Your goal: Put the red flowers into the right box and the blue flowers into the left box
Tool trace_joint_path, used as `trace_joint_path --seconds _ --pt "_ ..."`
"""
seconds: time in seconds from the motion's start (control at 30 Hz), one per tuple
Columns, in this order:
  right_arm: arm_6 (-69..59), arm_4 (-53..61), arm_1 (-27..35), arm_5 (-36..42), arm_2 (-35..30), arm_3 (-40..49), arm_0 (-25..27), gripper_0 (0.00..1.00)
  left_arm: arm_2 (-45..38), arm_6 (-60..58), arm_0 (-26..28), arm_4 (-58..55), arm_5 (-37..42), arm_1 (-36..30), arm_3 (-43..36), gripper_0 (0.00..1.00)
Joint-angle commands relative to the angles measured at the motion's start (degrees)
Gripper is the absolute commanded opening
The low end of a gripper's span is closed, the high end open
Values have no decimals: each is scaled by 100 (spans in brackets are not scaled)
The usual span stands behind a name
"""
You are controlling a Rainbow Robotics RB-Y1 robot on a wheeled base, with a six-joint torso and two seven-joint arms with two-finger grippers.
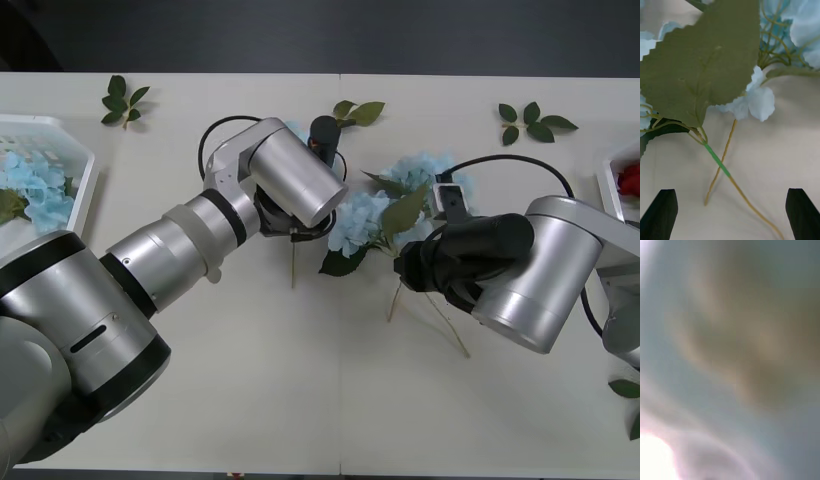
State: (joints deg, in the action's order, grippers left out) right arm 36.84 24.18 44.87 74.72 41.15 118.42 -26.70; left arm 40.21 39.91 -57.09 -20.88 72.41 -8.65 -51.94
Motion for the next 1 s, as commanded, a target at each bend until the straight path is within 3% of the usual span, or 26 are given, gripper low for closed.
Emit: trace_joint_path --seconds 0.03,0.33,0.5,0.77,1.0 --pt "385 87 65 -142 -169 -144 -125 84 -22 175 -250 119 476 -190 -871 0" --pt "376 368 -102 -634 -450 -864 -178 84 -329 570 -233 84 1531 -779 -2039 0" --pt "341 342 -339 -880 -468 -1339 -257 83 -1059 1344 -22 -171 1996 -1174 -2602 0" --pt "306 280 -638 -1135 -476 -1858 -362 84 -1902 2372 585 -513 2199 -2027 -3797 0" --pt "297 201 -858 -1329 -494 -2253 -424 83 -2720 3339 971 -1208 2207 -2651 -4070 0"
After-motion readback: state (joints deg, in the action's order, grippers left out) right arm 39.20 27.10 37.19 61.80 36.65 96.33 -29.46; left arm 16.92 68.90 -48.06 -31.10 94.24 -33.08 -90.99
